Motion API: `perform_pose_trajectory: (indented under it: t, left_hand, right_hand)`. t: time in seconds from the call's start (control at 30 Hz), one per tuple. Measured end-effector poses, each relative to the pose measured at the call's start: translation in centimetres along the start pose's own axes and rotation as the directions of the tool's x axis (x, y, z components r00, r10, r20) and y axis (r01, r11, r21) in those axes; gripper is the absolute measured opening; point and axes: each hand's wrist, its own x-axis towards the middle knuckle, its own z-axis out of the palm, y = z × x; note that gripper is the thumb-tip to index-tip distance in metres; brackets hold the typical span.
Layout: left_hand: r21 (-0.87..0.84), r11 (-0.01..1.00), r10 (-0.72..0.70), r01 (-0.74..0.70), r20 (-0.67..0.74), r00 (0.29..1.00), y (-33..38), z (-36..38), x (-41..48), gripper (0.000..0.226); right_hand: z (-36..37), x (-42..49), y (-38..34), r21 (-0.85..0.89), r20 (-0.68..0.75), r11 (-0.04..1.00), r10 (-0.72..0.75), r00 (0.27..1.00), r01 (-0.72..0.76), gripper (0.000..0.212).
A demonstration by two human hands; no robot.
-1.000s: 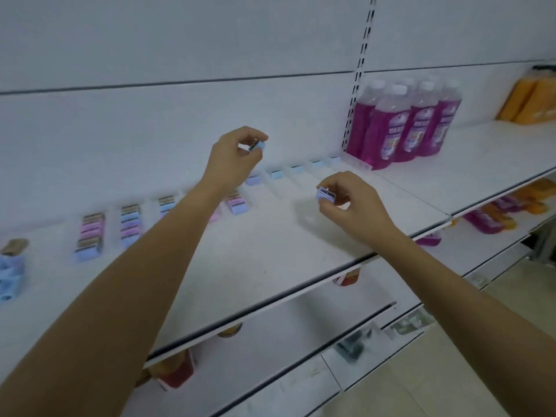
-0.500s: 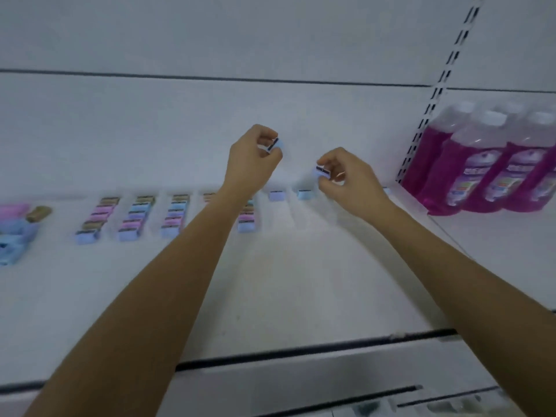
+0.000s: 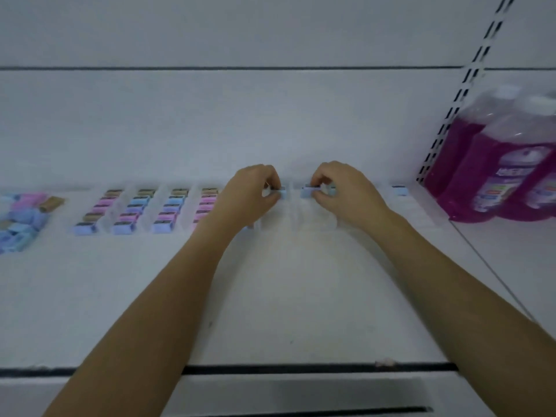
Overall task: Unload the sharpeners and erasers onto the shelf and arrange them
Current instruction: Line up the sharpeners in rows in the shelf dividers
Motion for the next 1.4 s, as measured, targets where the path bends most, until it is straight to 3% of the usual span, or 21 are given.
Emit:
perform_pose_trajectory:
  t: [0.27, 0.5, 1.4]
  left_hand:
    - [0.179, 0.984, -0.031, 0.01, 0.119, 0.992, 0.3, 0.3, 0.1, 0.015]
    - [0.306, 0.952, -0.012, -0.012, 0.076, 0.997, 0.7, 0.2, -0.3, 0.028]
    - [0.27, 0.963, 0.0, -0.023, 0.085, 0.996, 0.2, 0.0, -1.1, 0.031]
  right_hand:
    - [0.2, 0.2, -0.2, -0.189, 0.089, 0.981, 0.051, 0.995, -0.034, 0.017]
    - [0.0, -0.4, -0.5, -0.176, 0.096, 0.984, 0.029, 0.995, -0.012, 0.02]
    - [0.1, -0.9, -0.4, -0.176, 0.112, 0.984, 0.004, 0.994, 0.016, 0.025]
